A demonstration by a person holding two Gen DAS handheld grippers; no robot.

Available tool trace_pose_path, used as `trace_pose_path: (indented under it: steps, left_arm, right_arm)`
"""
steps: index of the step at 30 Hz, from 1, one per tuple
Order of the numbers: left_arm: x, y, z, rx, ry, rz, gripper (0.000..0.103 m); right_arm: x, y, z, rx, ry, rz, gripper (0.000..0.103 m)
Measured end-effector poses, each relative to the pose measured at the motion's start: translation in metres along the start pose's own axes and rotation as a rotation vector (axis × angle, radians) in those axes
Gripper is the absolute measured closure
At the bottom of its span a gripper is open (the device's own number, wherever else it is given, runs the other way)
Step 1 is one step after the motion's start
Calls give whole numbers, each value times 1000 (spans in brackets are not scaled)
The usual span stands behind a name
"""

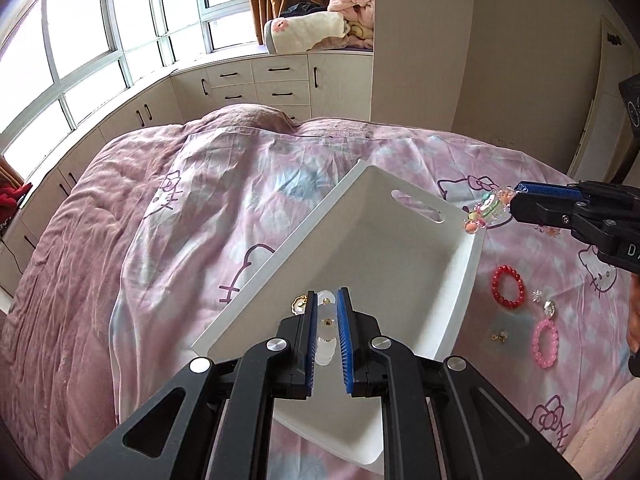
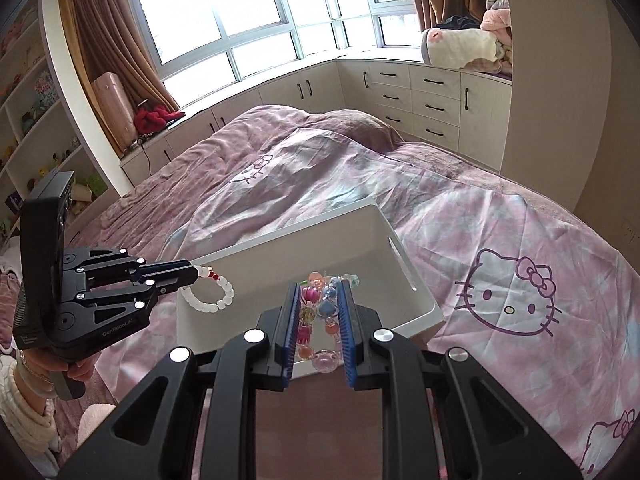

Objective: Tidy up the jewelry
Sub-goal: 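Carry both bracelets into the white box and open both tools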

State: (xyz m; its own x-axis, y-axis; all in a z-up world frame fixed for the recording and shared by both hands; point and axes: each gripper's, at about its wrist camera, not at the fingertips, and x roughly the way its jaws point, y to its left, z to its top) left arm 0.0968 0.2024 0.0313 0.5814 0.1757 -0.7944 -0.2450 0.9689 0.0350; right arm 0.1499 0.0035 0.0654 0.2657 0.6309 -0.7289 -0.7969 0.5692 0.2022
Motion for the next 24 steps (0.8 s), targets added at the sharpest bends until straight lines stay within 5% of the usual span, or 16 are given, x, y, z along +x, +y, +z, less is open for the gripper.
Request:
trace_pose_path:
  steps: [17, 21, 24]
  left_arm:
    - [86, 12, 9, 36, 142, 68, 86]
    - [87, 14, 11, 24, 136, 67, 68]
    - [81, 11, 11, 33, 122, 71, 50]
  right_arm:
    - [118, 10, 33, -24, 170, -54, 82]
    - [125, 20, 38, -57, 178, -69, 80]
    - [118, 22, 42, -67, 151, -72, 63]
